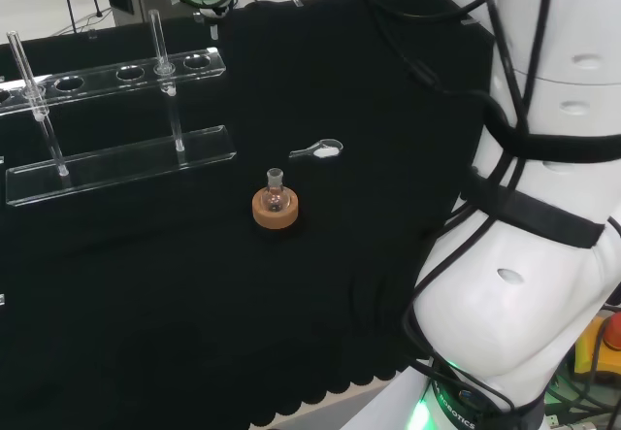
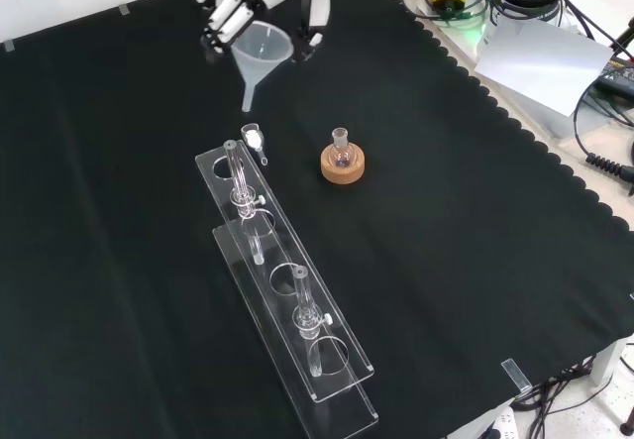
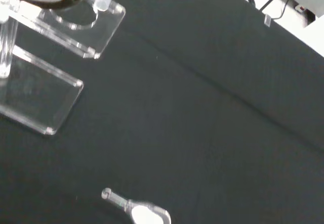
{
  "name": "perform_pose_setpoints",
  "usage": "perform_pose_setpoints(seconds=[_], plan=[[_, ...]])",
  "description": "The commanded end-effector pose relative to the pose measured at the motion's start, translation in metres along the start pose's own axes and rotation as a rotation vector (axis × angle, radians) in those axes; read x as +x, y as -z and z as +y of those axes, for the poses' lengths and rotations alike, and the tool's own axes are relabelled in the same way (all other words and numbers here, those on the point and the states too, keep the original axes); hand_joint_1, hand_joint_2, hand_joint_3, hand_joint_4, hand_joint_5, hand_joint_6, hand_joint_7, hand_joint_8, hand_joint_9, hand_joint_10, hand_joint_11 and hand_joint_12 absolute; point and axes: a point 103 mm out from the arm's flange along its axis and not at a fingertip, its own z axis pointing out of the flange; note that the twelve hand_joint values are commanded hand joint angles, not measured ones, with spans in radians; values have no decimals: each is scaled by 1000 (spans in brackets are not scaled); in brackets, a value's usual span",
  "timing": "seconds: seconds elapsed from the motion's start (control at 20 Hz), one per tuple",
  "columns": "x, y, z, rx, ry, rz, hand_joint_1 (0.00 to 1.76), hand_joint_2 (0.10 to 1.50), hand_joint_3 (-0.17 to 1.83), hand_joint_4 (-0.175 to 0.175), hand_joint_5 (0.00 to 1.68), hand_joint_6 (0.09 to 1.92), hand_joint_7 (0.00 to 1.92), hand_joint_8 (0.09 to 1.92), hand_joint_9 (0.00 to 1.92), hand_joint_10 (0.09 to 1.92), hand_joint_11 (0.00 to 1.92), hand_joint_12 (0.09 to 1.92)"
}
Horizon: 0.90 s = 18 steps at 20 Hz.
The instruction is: Place the funnel on the round-bottom flask.
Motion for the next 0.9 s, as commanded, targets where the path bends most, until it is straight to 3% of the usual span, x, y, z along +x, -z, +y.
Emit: perform_pose_setpoints(seconds=[0.05, 0.45, 0.9], plan=[[14, -27, -66, 57, -25, 6, 837, 709, 686, -23, 596, 758, 723, 655, 1110, 420, 645, 1242], [34, -66, -101, 121, -19, 8, 834, 712, 688, -21, 600, 769, 719, 656, 1107, 422, 642, 1243], [44, -108, -100, 209, 0, -5, 832, 716, 690, -21, 604, 782, 718, 658, 1106, 425, 639, 1244]])
